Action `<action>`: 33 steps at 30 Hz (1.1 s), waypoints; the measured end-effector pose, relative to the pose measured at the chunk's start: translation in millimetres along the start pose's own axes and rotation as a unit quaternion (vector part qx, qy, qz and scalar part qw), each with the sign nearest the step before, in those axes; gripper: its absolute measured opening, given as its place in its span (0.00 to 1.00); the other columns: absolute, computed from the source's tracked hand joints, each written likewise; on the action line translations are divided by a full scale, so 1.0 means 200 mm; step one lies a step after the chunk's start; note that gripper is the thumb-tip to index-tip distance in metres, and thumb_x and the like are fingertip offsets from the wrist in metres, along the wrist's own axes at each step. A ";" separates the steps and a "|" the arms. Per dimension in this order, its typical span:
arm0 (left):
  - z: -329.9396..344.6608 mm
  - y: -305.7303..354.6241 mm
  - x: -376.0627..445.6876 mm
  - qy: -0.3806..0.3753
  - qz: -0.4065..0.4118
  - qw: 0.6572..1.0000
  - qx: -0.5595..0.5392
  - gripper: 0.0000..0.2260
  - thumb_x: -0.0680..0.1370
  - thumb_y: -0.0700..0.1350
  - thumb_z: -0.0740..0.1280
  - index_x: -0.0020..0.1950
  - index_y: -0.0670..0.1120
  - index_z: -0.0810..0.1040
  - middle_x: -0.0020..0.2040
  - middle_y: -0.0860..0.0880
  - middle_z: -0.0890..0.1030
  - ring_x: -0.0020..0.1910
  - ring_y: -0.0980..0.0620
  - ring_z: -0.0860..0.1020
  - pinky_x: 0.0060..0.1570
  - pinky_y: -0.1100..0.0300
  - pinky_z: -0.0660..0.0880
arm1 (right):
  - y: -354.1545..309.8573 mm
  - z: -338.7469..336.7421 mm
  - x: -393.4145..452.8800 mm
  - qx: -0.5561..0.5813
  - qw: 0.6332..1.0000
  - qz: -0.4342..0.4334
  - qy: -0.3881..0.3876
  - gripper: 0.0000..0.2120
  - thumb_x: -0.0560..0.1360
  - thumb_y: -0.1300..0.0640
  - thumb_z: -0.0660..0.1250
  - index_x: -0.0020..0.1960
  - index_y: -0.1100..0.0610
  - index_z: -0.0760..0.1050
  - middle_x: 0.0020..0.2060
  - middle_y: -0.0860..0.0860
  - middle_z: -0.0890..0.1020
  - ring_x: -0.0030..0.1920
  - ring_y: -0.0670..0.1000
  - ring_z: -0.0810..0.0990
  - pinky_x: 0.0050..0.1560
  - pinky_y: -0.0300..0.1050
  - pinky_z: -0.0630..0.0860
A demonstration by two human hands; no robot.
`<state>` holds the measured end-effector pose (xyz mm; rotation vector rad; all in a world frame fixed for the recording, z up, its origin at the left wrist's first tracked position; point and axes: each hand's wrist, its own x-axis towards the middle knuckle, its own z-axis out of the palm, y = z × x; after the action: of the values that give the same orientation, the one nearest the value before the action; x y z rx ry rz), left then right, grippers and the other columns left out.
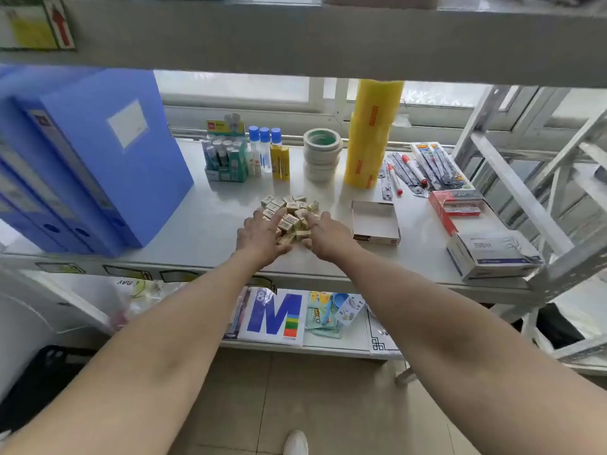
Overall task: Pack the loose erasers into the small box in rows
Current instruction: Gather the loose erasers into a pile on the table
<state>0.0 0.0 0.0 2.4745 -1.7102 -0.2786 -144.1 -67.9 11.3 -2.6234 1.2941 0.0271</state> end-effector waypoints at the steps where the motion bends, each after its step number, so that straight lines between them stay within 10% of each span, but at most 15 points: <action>1: 0.01 -0.01 0.02 0.000 0.007 1.000 0.009 0.37 0.75 0.61 0.67 0.78 0.59 0.52 0.78 0.42 0.53 0.72 0.39 0.61 0.66 0.46 0.64 | -0.01 0.00 0.01 -0.014 1.000 0.002 0.003 0.31 0.77 0.48 0.64 0.76 0.50 0.55 0.64 0.60 0.69 0.60 0.61 0.75 0.54 0.52 0.73; 33: 0.26 -0.10 0.11 0.197 0.141 0.970 -0.020 0.17 0.71 0.52 0.73 0.57 0.48 0.77 0.51 0.42 0.75 0.51 0.43 0.73 0.43 0.50 0.76 | 0.10 0.11 0.10 0.086 0.993 -0.069 0.038 0.16 0.74 0.51 0.69 0.60 0.55 0.72 0.57 0.58 0.72 0.50 0.62 0.78 0.50 0.50 0.74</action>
<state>14.7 -12.8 -57.1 2.0417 -1.8167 0.1939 -146.4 -91.3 -15.5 -2.5802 1.0824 -0.1992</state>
